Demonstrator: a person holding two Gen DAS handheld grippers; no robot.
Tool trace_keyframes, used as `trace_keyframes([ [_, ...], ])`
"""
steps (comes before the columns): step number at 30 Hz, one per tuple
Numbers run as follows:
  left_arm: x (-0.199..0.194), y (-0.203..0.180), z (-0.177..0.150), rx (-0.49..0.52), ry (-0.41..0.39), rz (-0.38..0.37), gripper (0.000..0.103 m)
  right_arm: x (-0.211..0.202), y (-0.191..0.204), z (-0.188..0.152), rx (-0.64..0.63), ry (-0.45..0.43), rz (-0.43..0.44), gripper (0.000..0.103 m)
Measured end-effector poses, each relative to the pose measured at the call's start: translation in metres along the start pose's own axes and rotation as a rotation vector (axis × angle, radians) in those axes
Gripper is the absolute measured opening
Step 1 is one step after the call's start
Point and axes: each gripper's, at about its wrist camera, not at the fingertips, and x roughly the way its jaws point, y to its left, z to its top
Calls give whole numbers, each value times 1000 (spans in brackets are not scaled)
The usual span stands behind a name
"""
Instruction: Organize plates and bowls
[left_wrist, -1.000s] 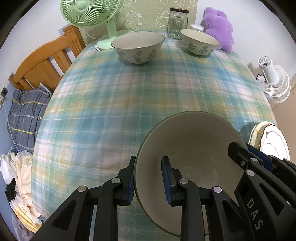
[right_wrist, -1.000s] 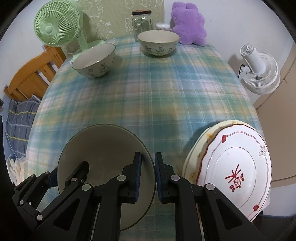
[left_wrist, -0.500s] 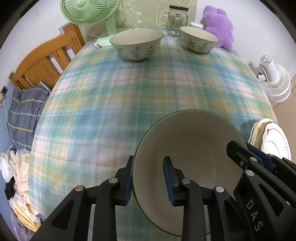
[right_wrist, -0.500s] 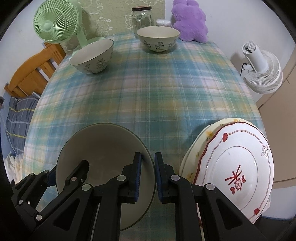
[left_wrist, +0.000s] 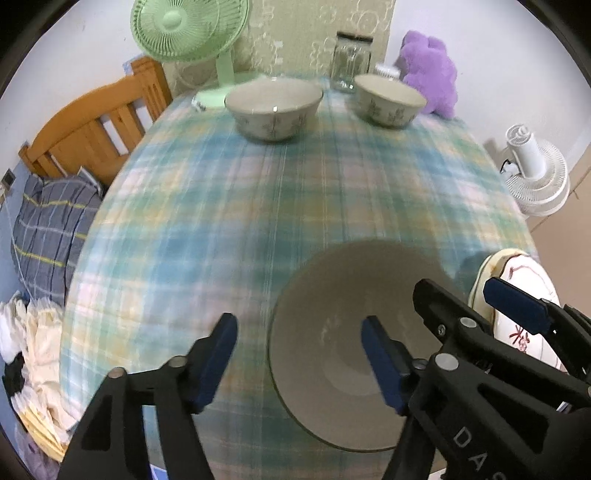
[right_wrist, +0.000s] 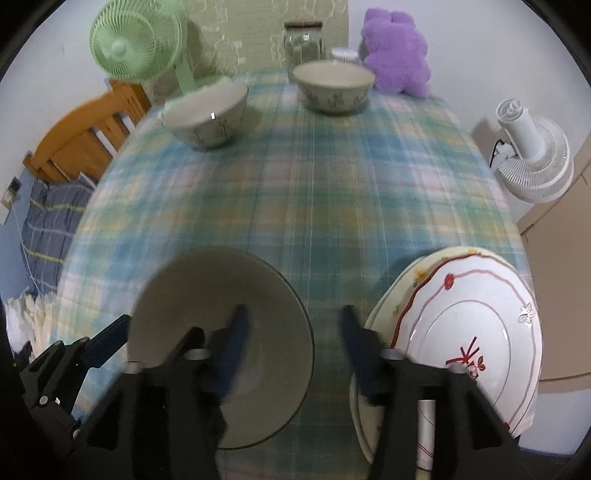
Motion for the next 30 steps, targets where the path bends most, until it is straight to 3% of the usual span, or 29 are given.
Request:
trace_keyframes([
  [8, -30, 22, 35, 20, -74, -33, 73, -29, 21, 27, 38, -62, -4, 64],
  [14, -41, 39, 69, 33, -133, -16, 74, -44, 41, 61, 46, -127, 14, 64],
  [30, 2, 54, 161, -96, -187, 118, 74, 6, 53, 169, -70, -172, 43, 64],
])
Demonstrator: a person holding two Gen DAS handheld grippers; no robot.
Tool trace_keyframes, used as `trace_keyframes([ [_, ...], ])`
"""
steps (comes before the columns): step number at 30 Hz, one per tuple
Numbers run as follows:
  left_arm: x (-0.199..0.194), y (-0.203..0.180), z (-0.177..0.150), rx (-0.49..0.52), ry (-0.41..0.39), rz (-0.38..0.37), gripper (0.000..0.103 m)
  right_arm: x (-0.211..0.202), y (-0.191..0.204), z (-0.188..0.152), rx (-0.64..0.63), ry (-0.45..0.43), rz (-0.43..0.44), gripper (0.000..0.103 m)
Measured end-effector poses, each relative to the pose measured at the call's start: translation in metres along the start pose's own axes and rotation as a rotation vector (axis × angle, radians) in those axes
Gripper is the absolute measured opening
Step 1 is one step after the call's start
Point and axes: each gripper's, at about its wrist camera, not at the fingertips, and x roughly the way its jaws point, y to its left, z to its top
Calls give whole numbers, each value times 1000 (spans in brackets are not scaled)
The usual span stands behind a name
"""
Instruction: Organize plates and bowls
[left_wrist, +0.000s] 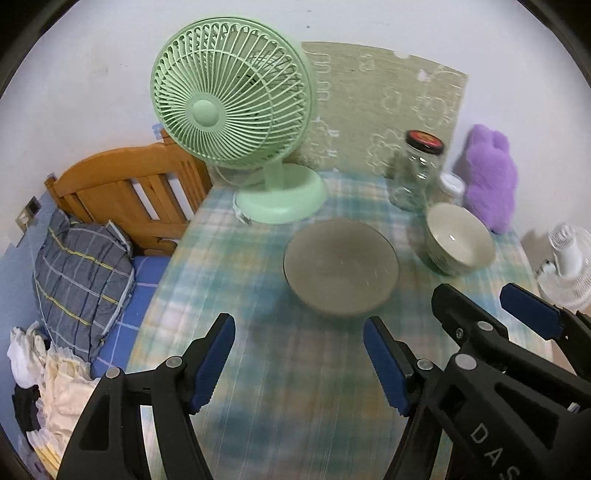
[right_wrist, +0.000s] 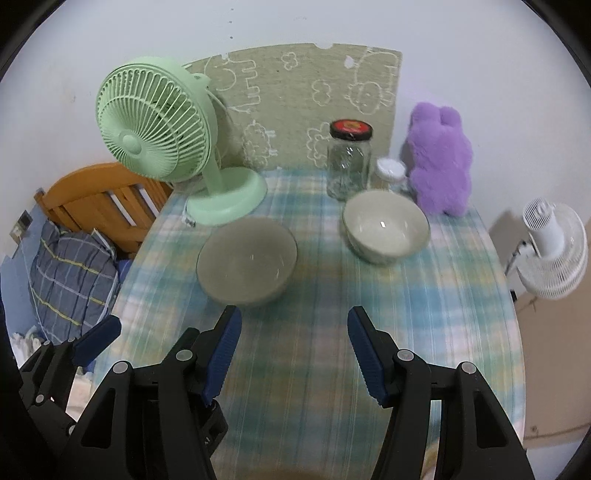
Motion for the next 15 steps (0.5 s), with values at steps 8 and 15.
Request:
trace_keyframes([
  [8, 42, -7, 28, -35, 11, 32, 74, 49, -9, 32, -10, 11, 24, 64],
  [15, 83, -10, 42, -46, 36, 55, 73, 92, -11, 52, -7, 34, 27, 63],
])
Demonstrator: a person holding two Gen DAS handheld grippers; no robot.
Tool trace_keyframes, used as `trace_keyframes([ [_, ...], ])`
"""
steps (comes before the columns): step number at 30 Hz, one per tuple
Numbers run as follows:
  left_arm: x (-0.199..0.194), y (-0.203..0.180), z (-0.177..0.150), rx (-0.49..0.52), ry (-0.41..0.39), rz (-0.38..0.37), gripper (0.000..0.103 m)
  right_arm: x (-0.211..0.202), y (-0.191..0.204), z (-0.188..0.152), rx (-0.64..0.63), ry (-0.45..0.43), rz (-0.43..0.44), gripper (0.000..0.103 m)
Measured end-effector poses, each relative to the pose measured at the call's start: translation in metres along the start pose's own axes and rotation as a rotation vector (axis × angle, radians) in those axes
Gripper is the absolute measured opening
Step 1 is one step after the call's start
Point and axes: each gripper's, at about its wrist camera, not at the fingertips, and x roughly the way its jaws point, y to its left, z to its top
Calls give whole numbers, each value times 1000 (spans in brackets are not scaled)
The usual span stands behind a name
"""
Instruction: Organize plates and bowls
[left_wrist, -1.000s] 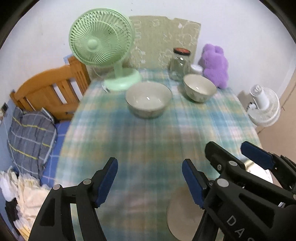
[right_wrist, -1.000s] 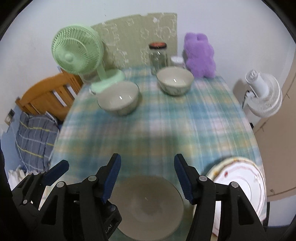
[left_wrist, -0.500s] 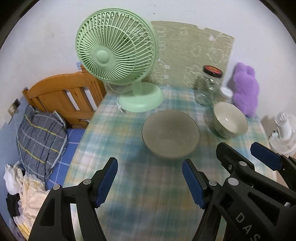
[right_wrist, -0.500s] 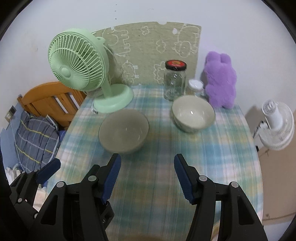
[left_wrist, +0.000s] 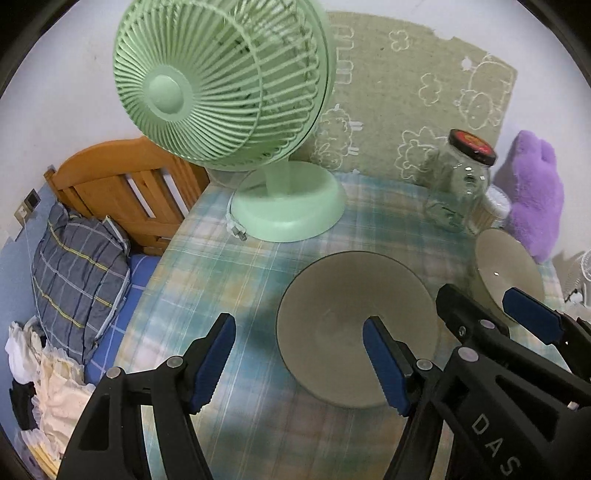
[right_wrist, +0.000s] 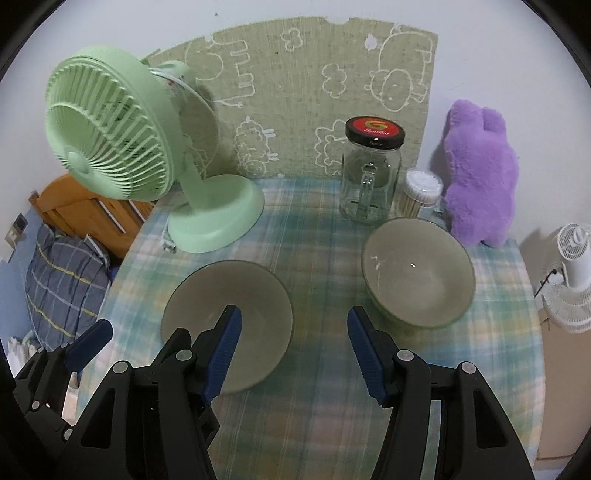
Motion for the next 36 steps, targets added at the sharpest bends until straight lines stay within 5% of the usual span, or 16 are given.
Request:
trace_keyframes([
  [12, 53, 0, 3, -24, 68, 34, 55, 62, 4, 10, -5, 80, 24, 45],
  [20, 68, 1, 1, -35, 108, 28, 29, 81, 6, 8, 0, 112, 39, 24],
  [36, 62, 1, -6, -52, 141, 25, 21, 76, 4, -2, 13, 131, 38, 23],
])
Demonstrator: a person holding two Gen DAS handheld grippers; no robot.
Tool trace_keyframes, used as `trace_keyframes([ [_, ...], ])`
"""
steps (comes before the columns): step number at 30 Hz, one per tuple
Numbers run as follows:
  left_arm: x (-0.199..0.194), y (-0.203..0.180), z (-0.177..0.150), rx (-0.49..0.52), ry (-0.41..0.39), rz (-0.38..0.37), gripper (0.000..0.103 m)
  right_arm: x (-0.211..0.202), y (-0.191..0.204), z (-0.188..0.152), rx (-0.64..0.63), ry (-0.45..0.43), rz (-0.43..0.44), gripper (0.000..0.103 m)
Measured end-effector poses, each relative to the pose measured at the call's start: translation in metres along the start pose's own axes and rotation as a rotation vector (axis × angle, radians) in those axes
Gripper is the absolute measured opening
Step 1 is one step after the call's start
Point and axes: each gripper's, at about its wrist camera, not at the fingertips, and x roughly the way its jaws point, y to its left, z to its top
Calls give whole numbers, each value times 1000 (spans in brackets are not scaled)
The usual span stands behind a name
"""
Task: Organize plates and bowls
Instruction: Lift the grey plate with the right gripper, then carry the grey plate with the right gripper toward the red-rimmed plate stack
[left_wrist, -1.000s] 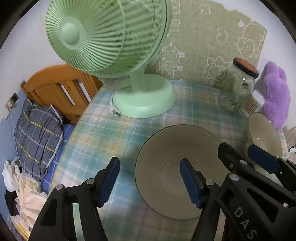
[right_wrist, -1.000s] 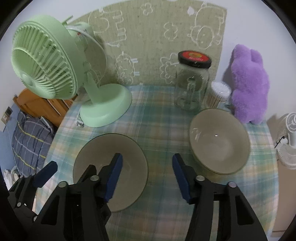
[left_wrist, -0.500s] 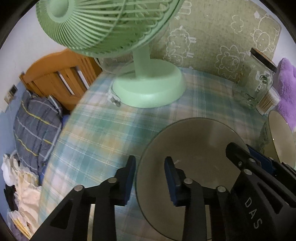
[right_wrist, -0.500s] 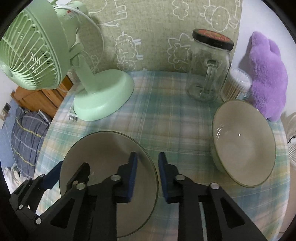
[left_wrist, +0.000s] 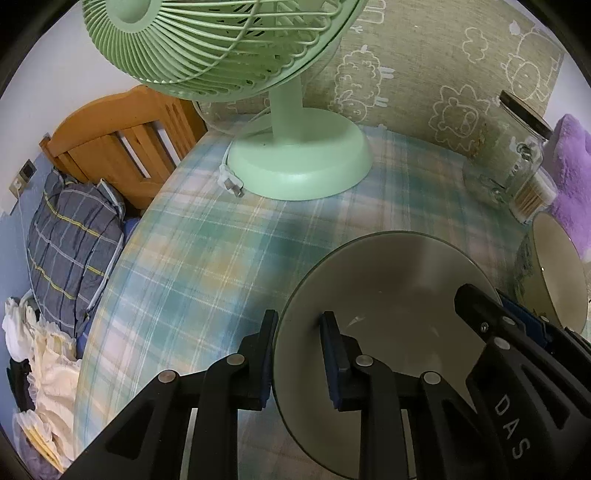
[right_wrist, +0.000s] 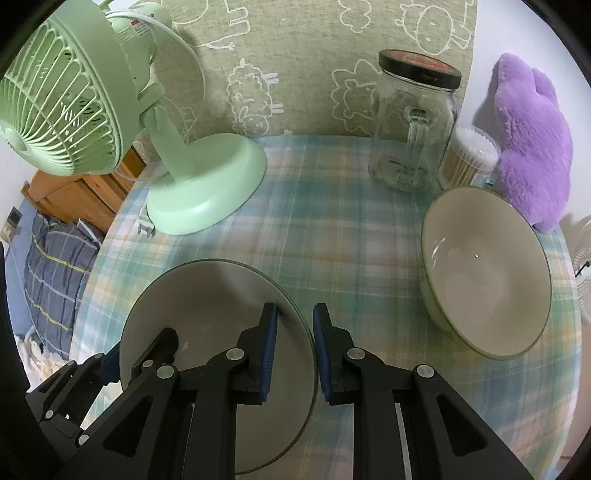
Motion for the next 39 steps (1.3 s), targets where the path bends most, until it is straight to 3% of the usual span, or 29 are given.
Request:
trace_keyframes([
  [17, -51, -3, -32, 30, -34, -24, 21, -51, -8, -33, 14, -8, -19, 23],
  [31, -119, -2, -56, 77, -123, -78, 22, -125, -6, -57, 51, -69, -59, 23],
  [39, -150, 3, -78, 118, -132, -125, 22, -165, -4, -83, 86, -93, -106, 23],
])
